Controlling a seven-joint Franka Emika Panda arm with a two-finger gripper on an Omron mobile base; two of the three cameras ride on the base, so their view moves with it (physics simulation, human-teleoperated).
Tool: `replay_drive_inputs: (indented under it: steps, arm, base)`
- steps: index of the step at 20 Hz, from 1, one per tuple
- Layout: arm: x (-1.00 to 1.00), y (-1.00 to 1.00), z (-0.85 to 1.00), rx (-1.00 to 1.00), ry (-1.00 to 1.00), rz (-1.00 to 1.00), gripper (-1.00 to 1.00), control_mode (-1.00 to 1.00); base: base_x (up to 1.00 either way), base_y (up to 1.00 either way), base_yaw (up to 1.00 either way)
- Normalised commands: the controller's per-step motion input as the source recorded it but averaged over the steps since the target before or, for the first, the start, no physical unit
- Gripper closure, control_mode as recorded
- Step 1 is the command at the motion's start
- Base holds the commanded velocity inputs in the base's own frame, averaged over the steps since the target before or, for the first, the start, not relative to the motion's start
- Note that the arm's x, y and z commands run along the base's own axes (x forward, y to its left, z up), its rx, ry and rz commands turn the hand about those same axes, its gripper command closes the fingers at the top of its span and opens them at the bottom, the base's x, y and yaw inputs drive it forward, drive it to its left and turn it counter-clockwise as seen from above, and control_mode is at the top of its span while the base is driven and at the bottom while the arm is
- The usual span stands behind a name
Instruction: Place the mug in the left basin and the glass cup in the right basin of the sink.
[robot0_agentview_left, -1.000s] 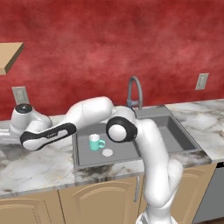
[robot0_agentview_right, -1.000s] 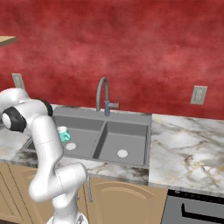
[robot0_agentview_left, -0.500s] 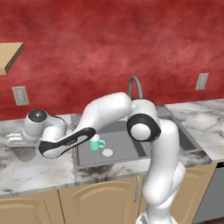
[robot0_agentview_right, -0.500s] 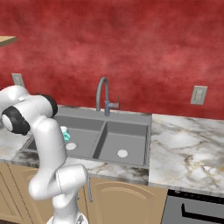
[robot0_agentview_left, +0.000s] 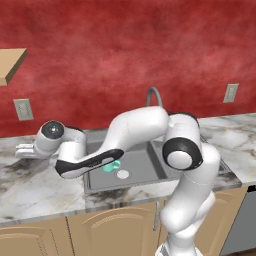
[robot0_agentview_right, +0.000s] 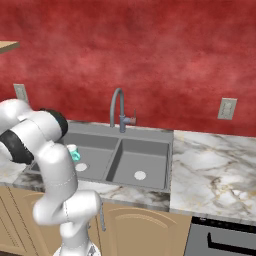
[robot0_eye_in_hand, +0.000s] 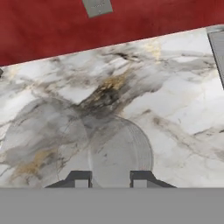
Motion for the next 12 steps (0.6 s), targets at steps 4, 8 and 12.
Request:
replay_drive_inputs:
  steps: [4,8,12]
  arm:
    - [0.0,-0.23,0.57,0.0,-0.09,-0.1,1.0,-1.0]
    - [0.0,-0.27,0.31,0.0,-0.04,-0.11,1.0,-1.0]
    - [-0.01,-0.45,0.16,0.0,-0.01,-0.11,1.0,-1.0]
  base:
    - [0.0,0.0,0.0]
    - [0.0,0.0,0.0]
    - [0.0,0.0,0.0]
